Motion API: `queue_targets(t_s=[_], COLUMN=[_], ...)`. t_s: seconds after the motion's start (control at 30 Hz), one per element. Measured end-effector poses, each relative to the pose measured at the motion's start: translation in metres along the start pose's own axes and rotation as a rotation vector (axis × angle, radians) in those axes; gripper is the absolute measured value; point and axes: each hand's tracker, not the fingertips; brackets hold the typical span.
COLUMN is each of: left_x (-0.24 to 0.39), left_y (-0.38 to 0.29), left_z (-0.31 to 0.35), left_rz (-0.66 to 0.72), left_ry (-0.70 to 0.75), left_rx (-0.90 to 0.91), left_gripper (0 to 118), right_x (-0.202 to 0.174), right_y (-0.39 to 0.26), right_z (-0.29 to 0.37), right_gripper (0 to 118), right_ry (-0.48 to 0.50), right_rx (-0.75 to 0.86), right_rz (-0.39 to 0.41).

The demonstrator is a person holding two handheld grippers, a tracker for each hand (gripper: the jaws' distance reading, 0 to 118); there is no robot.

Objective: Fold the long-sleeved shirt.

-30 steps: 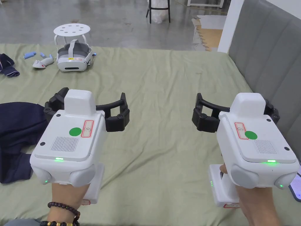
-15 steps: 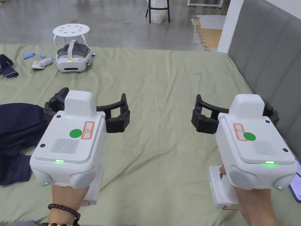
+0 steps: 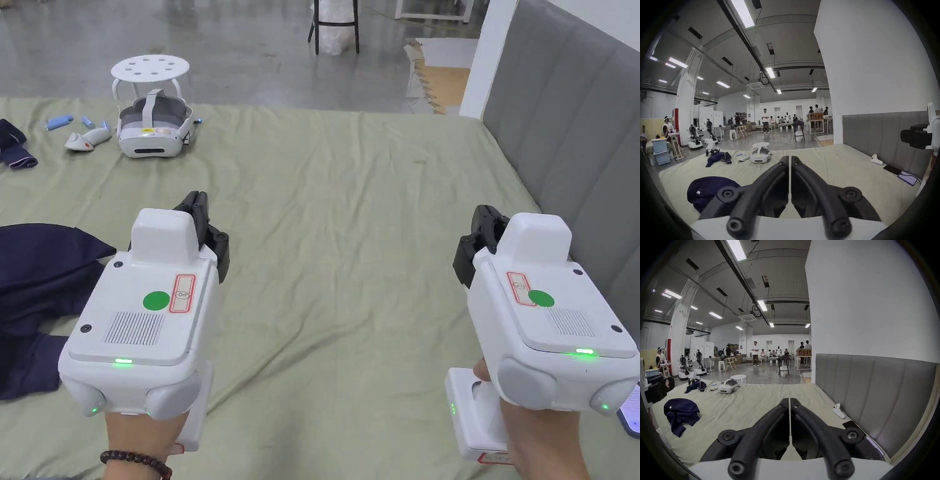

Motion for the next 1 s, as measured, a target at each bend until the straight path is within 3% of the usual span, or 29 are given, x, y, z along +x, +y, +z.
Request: queue_targets(t_s=[0.23, 0.5, 0.67, 0.93, 1.0], left_x=[-0.03, -0.129, -0.169, -0.195, -0.214], left_y=[0.003, -0.006, -0.01, -0.016, -0.019], left_z=[0.008, 0.062, 0.092, 0.074, 0.045], left_rz=[0.004, -0.014, 0.007, 0.044, 0.119], left_ry=[0.088, 0.387, 0.47, 0.463, 0.473], left_rx=[0.016, -0.016, -0.044, -0.15, -0.297], left_gripper=[6, 7, 8, 8, 15], right_x=[-0.027, -0.16, -0.23, -0.258, -0.257], right_y=[0.007, 0.013, 0.017, 0.014, 0.012], right_z=[-0.003, -0.013, -0.01, -0.01, -0.011], right_gripper=[0, 0, 0, 0, 0], right_ry=[0.05, 0.389, 0.537, 0.607, 0.611], right_rx=[0.01, 0.033, 0.015, -0.039, -0.059], right_rz=[-0.004, -0.01, -0.028, -0.023, -0.025])
